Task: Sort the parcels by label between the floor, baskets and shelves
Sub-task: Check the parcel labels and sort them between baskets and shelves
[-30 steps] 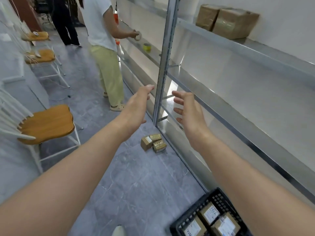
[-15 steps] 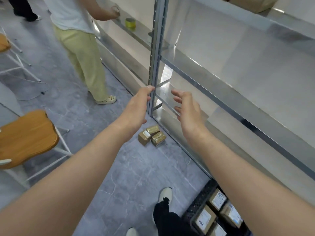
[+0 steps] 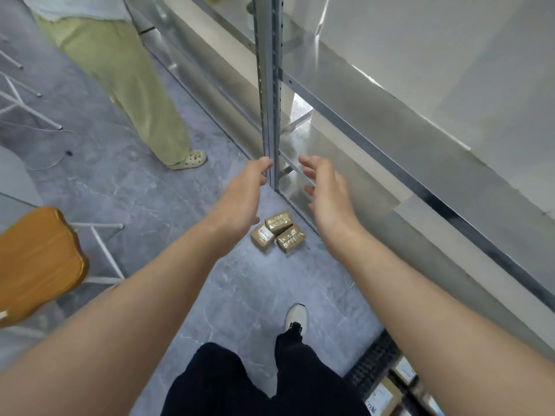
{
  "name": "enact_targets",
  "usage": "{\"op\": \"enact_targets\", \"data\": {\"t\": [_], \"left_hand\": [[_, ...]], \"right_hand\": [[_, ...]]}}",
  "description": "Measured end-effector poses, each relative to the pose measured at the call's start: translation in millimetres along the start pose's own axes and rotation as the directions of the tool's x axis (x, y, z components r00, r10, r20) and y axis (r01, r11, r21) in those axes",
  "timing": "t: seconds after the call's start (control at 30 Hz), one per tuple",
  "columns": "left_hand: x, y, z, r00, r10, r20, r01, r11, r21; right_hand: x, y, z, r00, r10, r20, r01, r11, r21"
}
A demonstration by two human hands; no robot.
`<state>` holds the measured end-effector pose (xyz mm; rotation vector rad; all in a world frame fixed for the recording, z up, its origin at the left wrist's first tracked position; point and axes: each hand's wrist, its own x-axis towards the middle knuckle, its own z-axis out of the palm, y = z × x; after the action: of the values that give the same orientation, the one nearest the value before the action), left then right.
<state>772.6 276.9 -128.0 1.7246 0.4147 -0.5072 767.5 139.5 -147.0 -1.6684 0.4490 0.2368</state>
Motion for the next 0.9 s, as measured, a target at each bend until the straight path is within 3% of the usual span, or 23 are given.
{"op": "enact_targets", "data": {"t": [0.37,0.63,0.77,0.9], "left_hand": [[150,-16,-8,0.976,-0.191,0.106,0.182,0.979,0.09],[287,-71,-14,0.921,-0.292,0.258,0.222,0.938,0.268],[336,-103,-4,0.902,-0.32,0.29,0.24,0.93,0.279],[385,-158,19,0.918,-0.317,0.237,0.27,0.94,0.208]], "right_hand": [[119,45,38,0.965,0.195,-0.173,-0.186,0.98,0.065],[199,117,80,0.788,0.434,-0.437,-0.406,0.899,0.162],[229,170,93,0.737,0.503,-0.451,-0.463,0.862,0.205],[262,236,106,0.722,0.538,-0.435,-0.512,0.838,0.189]]}}
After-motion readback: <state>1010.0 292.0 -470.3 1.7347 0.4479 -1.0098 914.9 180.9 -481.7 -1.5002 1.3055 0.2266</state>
